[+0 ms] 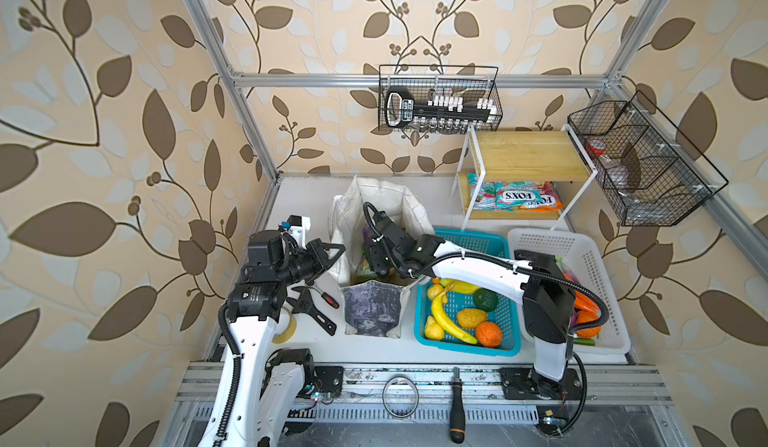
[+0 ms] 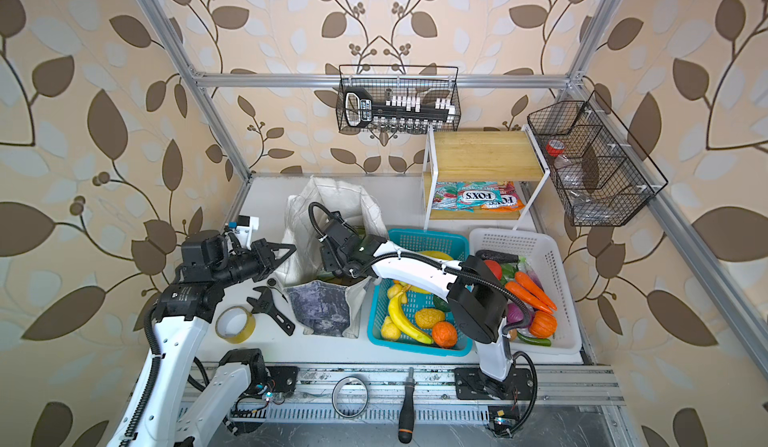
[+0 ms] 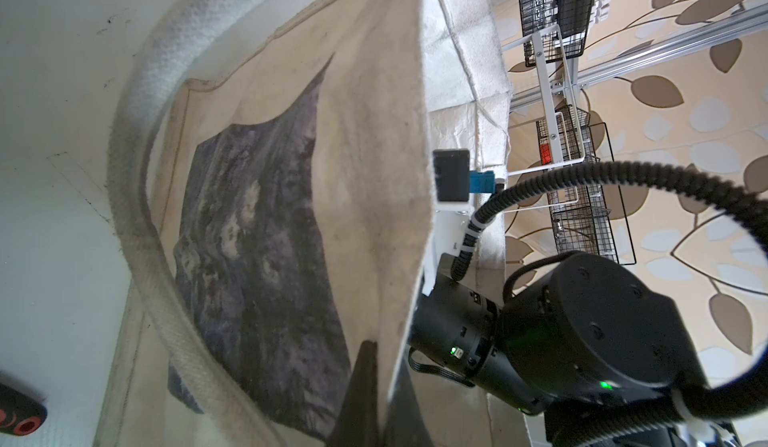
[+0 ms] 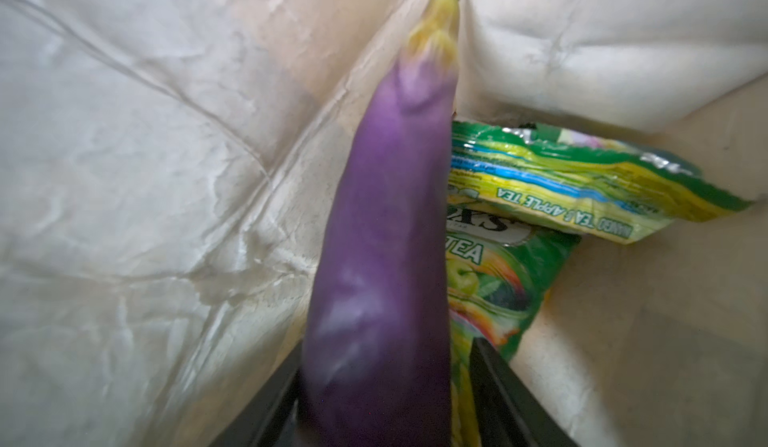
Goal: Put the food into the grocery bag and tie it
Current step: 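Lower the eggplant into the tote bag and open the right gripper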
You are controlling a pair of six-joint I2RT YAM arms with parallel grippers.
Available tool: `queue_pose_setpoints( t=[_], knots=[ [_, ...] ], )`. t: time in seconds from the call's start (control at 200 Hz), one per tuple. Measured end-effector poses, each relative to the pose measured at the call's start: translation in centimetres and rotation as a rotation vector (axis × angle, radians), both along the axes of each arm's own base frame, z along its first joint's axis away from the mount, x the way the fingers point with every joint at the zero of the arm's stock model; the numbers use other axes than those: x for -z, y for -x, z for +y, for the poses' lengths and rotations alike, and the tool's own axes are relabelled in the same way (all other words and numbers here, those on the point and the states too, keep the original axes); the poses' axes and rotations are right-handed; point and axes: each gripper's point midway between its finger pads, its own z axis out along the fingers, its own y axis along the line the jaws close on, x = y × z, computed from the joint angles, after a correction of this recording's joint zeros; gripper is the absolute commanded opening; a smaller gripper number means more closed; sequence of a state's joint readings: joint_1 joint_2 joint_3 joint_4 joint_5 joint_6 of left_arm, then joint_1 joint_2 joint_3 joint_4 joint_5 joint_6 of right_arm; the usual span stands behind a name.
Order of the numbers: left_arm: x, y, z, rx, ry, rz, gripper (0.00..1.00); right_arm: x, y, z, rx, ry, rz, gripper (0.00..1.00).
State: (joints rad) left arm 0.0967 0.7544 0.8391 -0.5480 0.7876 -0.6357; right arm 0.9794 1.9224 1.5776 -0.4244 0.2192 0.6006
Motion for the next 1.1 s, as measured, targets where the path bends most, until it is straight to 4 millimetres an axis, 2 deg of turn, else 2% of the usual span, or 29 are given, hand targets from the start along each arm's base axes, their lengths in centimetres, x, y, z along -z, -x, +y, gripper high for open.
queue_pose_setpoints(
  t=[0.135, 0.195, 0.21, 0.24, 0.33, 0.72, 0.86, 1.1],
  knots=[
    [0.0, 0.0, 0.0, -0.001, 0.001, 0.001, 0.00, -1.5, 0.0, -0.2, 0.003, -0.018, -0.021, 0.71],
    [0.0, 0.0, 0.0, -0.001, 0.002, 0.000, 0.00, -2.1, 0.0, -0.4, 0.008, -0.025, -0.032, 0.80],
    [0.0, 0.0, 0.0, -0.001, 0.002, 0.000, 0.00, -2.3, 0.0, -0.5, 0.007, -0.024, -0.035, 0.86],
    [-0.1, 0.1, 0.0, -0.001, 0.002, -0.001, 0.00, -2.5, 0.0, -0.6, 0.007, -0.021, -0.042, 0.92],
    [-0.2, 0.1, 0.0, -0.002, 0.001, -0.005, 0.00, -3.5, 0.0, -1.0, 0.018, -0.024, -0.060, 1.00],
    [-0.3, 0.3, 0.0, -0.002, 0.000, -0.011, 0.00, -11.3, 0.8, -3.2, 0.038, -0.118, -0.181, 1.00],
    [-0.3, 0.4, 0.0, -0.003, 0.000, -0.015, 0.00, -12.5, 1.1, -3.8, 0.039, -0.132, -0.204, 1.00],
    [-0.3, 0.4, 0.0, -0.003, 0.000, -0.014, 0.00, -12.9, 1.2, -4.4, 0.043, -0.120, -0.218, 1.00]
  ],
)
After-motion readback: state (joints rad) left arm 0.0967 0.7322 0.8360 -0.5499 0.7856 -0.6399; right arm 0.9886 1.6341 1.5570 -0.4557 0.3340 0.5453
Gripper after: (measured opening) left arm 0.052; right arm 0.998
